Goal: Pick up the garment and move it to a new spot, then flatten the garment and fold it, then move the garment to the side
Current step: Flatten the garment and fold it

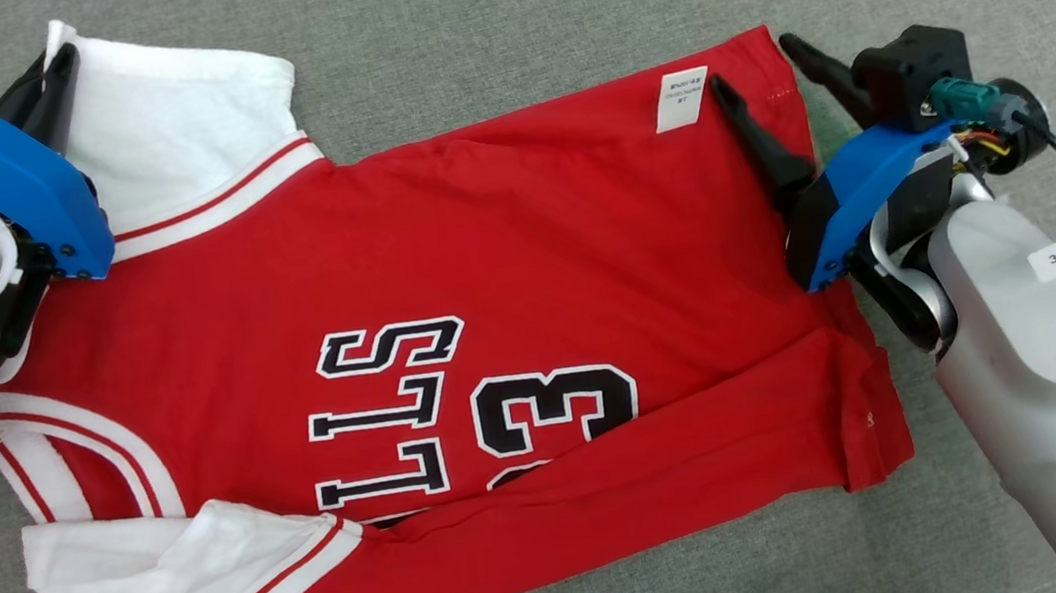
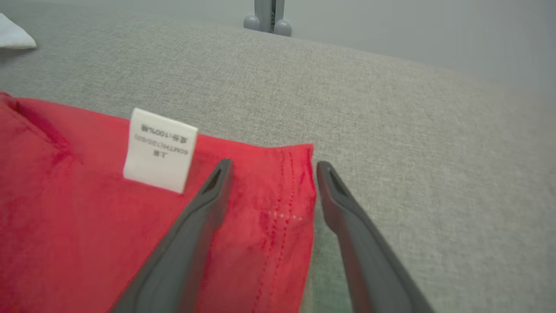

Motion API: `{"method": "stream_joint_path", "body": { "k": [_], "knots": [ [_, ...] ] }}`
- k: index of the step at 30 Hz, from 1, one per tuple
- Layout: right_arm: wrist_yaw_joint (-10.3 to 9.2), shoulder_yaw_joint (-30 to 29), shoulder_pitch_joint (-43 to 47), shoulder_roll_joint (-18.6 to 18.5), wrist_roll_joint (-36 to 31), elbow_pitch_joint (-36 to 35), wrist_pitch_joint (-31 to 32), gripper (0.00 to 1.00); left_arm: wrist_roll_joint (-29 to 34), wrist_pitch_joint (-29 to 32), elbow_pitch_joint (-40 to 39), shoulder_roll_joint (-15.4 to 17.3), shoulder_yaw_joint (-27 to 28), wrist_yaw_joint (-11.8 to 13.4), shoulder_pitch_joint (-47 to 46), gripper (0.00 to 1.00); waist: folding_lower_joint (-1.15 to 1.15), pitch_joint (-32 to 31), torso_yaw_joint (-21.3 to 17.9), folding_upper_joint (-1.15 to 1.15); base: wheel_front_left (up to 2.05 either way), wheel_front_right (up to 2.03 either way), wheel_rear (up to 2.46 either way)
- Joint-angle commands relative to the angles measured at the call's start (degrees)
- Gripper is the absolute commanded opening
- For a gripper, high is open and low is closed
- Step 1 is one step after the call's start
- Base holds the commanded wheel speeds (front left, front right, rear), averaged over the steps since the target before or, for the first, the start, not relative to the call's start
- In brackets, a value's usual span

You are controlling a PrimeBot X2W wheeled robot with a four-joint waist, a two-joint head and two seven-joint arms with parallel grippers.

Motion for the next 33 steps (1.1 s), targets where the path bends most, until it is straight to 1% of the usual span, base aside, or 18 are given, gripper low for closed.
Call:
{"method": "stream_joint_path", "body": {
  "k": [1, 8, 9, 10, 11, 18, 22, 26, 29, 33],
  "knots": [
    [0.01, 0.5, 1.0, -0.4, 0.5, 0.5, 0.8, 1.0, -0.3, -0.5, -0.1, -0.1, -0.3, 0.1, -1.0, 0.0, 0.0, 0.0, 0.2, 0.0, 0.0, 0.0, 0.0],
    [0.01, 2.7, 2.5, -1.4, 3.3, 0.7, 3.5, 1.0, -1.8, -2.7, 0.0, -0.6, -2.5, 0.1, -1.5, 0.0, 0.0, -0.5, 1.0, 0.0, 0.0, 0.0, 0.0],
    [0.01, 2.8, 2.8, -1.6, 3.6, 0.5, 3.5, 0.93, -1.9, -3.1, -0.1, -0.6, -2.8, 0.1, -1.6, 0.0, 0.0, -0.6, 1.1, 0.0, 0.0, 0.0, 0.0],
    [0.01, 3.0, 2.9, -1.7, 3.7, 0.3, 3.4, 0.59, -2.1, -3.3, -0.1, -0.6, -3.1, 0.1, -1.7, 0.0, 0.0, -0.6, 1.2, 0.0, 0.0, 0.0, 0.0],
    [0.01, 3.2, 3.0, -1.9, 3.6, 0.2, 3.5, 0.0, -2.3, -3.6, -0.1, -0.6, -3.3, 0.1, -1.8, 0.0, 0.0, -0.6, 1.2, 0.0, 0.0, 0.0, 0.0],
    [0.01, 1.5, 1.5, -1.8, 2.5, -0.5, -0.2, 0.0, -3.6, -6.9, 0.4, -0.7, -3.8, 0.1, -2.4, 0.0, 0.0, -1.6, 2.0, 0.0, 0.0, 0.0, 0.0],
    [0.0, -0.2, 0.1, -1.6, 1.9, 1.6, -2.0, 0.0, -4.5, -8.9, -0.4, -0.9, -3.0, 0.1, -2.2, 0.0, 0.0, -3.3, 3.2, 0.0, 0.0, 0.0, 0.0],
    [0.01, -1.3, -0.5, -1.3, 0.6, 4.6, -4.1, 0.0, -4.2, -9.8, -2.9, -1.0, -1.7, 0.1, -0.4, 0.0, 0.0, -5.5, 4.7, 0.0, 0.0, 0.0, 0.0],
    [0.01, -1.5, 0.0, -1.0, 0.2, 6.9, -5.4, 0.0, -2.4, -10.0, -6.5, -0.3, 1.7, 0.1, 1.2, 0.0, 0.0, -7.0, 5.8, 0.0, 0.0, 0.0, 0.0],
    [0.01, -1.8, 1.7, -1.2, 0.1, 9.9, -7.4, 0.0, 1.6, -9.9, -13.4, 0.3, 8.3, 0.1, 7.1, 0.0, 0.0, -9.2, 7.3, 0.0, 0.0, 0.0, 0.0]
  ]
}}
